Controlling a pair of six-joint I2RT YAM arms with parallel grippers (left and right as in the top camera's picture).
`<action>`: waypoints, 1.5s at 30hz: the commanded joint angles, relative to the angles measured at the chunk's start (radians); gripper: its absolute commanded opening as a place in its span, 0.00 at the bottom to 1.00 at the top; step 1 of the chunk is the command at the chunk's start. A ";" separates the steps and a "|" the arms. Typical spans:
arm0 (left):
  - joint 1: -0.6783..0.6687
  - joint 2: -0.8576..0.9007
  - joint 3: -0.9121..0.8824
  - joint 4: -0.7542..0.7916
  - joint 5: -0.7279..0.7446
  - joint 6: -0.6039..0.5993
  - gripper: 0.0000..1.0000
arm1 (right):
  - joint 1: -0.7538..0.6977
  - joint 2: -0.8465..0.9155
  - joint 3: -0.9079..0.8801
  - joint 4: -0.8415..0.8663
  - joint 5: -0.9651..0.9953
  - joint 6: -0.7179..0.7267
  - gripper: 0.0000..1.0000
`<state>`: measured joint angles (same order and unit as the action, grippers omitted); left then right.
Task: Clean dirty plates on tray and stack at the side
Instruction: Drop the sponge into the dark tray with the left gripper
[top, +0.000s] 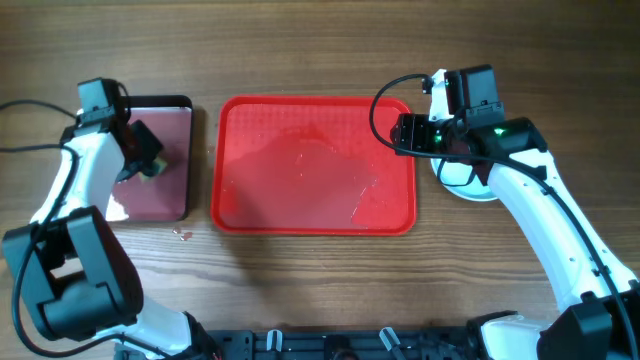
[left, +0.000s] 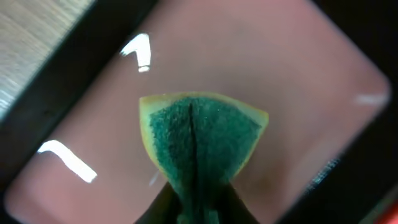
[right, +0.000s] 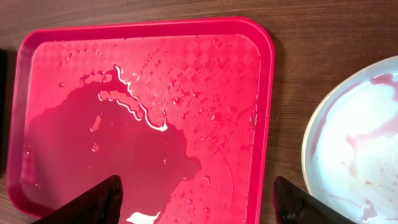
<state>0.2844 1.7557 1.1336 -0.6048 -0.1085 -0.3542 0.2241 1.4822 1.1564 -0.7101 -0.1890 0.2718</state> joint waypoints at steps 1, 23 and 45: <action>0.028 -0.005 -0.020 0.018 -0.016 0.002 0.59 | 0.001 0.013 0.014 -0.002 0.016 0.019 0.77; -0.444 -0.689 0.092 -0.414 0.273 0.062 1.00 | 0.001 0.013 0.014 0.026 0.126 0.018 1.00; -0.383 -1.294 -0.702 0.330 0.272 0.198 1.00 | 0.001 0.013 0.014 0.026 0.126 0.017 1.00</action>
<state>-0.1658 0.6079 0.5632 -0.3447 0.1555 -0.1871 0.2237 1.4830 1.1564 -0.6868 -0.0769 0.2871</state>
